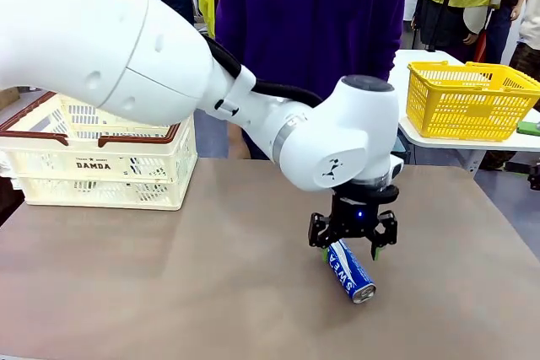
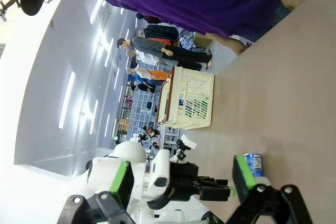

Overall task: Place the drinks into the Shopping basket.
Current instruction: Pick up one drink and place it into the Shopping basket.

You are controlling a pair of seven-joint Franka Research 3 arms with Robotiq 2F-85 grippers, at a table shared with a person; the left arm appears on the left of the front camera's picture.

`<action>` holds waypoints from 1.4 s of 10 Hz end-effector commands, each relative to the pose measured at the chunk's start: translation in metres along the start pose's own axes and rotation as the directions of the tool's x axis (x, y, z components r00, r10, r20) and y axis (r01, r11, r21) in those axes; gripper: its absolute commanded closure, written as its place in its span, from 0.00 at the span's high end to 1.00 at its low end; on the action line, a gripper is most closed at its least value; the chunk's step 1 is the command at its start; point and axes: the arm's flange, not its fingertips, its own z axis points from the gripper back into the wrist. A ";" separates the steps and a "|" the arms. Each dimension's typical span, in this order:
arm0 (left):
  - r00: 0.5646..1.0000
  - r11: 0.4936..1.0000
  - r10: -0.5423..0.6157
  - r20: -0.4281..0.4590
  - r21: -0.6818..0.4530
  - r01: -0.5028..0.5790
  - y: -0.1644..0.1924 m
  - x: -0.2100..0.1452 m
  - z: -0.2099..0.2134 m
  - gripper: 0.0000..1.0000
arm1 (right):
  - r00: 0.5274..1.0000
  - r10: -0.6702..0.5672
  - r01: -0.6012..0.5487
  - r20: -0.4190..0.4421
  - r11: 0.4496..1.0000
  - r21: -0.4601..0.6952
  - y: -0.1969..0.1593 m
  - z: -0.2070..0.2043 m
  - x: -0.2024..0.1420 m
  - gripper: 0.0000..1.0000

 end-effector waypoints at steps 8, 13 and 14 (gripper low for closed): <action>0.927 0.933 0.332 0.175 0.083 -0.350 -0.003 0.011 -0.059 1.00 | 1.000 -0.002 0.002 0.005 1.000 0.014 0.003 0.000 0.001 1.00; 0.938 0.949 0.300 0.176 0.045 -0.312 -0.004 0.017 -0.066 0.00 | 1.000 -0.002 0.002 0.005 1.000 0.014 0.003 0.000 0.001 1.00; 0.937 0.949 0.300 0.177 0.048 -0.312 -0.002 0.018 -0.065 0.00 | 1.000 -0.002 0.002 0.005 1.000 0.014 0.003 0.000 0.001 1.00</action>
